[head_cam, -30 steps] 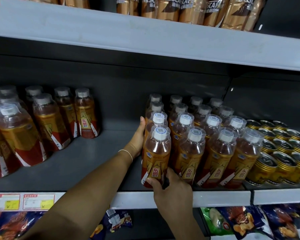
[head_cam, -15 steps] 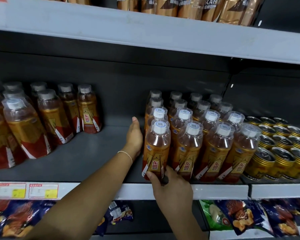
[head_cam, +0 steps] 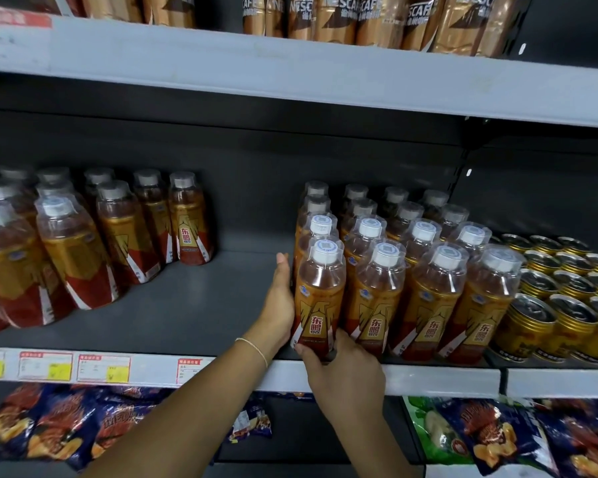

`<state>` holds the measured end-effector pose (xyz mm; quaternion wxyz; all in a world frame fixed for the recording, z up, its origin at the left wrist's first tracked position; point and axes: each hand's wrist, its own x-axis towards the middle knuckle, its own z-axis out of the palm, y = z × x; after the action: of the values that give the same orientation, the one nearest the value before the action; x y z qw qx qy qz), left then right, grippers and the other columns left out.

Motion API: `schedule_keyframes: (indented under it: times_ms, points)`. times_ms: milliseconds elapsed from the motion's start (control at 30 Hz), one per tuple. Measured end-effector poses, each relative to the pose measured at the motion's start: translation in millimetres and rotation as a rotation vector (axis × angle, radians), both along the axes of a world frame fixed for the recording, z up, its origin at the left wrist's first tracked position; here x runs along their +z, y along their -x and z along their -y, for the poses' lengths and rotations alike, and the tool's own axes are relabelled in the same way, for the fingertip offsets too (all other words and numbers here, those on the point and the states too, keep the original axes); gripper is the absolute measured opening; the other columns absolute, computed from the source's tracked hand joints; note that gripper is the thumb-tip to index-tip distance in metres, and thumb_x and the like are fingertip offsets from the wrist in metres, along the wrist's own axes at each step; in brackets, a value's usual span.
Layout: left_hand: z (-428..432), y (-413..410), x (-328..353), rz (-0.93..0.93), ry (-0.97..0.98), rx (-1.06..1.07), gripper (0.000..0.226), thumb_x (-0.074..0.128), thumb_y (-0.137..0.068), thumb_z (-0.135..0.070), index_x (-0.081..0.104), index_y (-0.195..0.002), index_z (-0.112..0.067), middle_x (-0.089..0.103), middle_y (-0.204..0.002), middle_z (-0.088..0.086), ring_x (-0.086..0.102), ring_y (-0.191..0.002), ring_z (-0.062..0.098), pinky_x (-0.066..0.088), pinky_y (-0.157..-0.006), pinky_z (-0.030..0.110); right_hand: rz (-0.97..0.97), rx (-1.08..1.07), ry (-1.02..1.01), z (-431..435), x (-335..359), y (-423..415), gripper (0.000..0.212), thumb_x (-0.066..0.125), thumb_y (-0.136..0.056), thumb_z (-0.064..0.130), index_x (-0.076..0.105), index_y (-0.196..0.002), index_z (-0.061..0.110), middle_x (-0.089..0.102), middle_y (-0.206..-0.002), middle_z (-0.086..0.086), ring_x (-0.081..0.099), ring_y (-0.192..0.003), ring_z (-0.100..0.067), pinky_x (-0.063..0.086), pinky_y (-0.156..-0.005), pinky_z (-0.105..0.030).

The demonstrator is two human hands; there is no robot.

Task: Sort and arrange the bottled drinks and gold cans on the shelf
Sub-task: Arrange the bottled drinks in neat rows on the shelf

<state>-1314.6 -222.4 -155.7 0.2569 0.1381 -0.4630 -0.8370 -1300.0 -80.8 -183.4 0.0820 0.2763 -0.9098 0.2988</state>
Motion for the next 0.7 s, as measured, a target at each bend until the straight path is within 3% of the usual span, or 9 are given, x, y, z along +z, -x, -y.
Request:
schedule_keyframes:
  times_ms: [67, 167, 333, 567, 700]
  points:
    - [-1.4, -1.1, 0.7, 0.003, -0.006, 0.008, 0.053, 0.028, -0.099, -0.057, 0.063, -0.116, -0.02, 0.075, -0.103, 0.008, 0.072, -0.094, 0.02, 0.058, -0.067, 0.029, -0.003, 0.005, -0.022, 0.3, 0.8, 0.1, 0.053, 0.054, -0.084, 0.072, 0.06, -0.106, 0.025, 0.069, -0.101, 0.01, 0.066, -0.093, -0.01, 0.049, -0.074, -0.023]
    - [-3.3, -3.9, 4.3, 0.044, -0.02, -0.013, 0.064, 0.028, -0.098, -0.06, 0.057, -0.13, -0.013, 0.07, -0.115, 0.014, 0.068, -0.106, 0.027, 0.057, -0.086, 0.039, -0.023, 0.003, -0.039, 1.3, 1.3, -1.3, 0.052, 0.053, -0.085, 0.07, 0.06, -0.106, 0.023, 0.069, -0.101, 0.009, 0.067, -0.092, -0.011, 0.048, -0.071, -0.023]
    - [-3.1, -7.1, 4.7, 0.119, -0.008, -0.048, 0.07, 0.026, -0.095, -0.065, 0.055, -0.135, -0.016, 0.068, -0.12, 0.015, 0.065, -0.111, 0.029, 0.052, -0.094, 0.042, -0.018, -0.013, -0.05, 5.1, 1.0, -2.0, 0.05, 0.055, -0.087, 0.066, 0.058, -0.108, 0.021, 0.068, -0.102, 0.006, 0.067, -0.091, -0.013, 0.049, -0.07, -0.024]
    - [-6.3, -12.0, -2.6, 0.126, 0.018, -0.04, 0.064, 0.028, -0.097, -0.061, 0.059, -0.129, -0.016, 0.075, -0.103, 0.009, 0.072, -0.093, 0.02, 0.058, -0.065, 0.026, -0.014, -0.017, -0.028, 4.7, -0.8, -4.0, 0.054, 0.054, -0.087, 0.066, 0.057, -0.118, 0.021, 0.067, -0.11, 0.007, 0.066, -0.098, -0.013, 0.049, -0.075, -0.023]
    - [-7.9, -13.9, 1.7, 0.139, 0.057, -0.01, 0.06, 0.027, -0.099, -0.058, 0.055, -0.133, -0.017, 0.07, -0.115, 0.013, 0.069, -0.102, 0.023, 0.059, -0.071, 0.029, -0.011, -0.009, -0.024, 3.5, 0.2, -4.3, 0.055, 0.053, -0.088, 0.066, 0.057, -0.119, 0.021, 0.067, -0.111, 0.007, 0.066, -0.1, -0.012, 0.049, -0.077, -0.023]
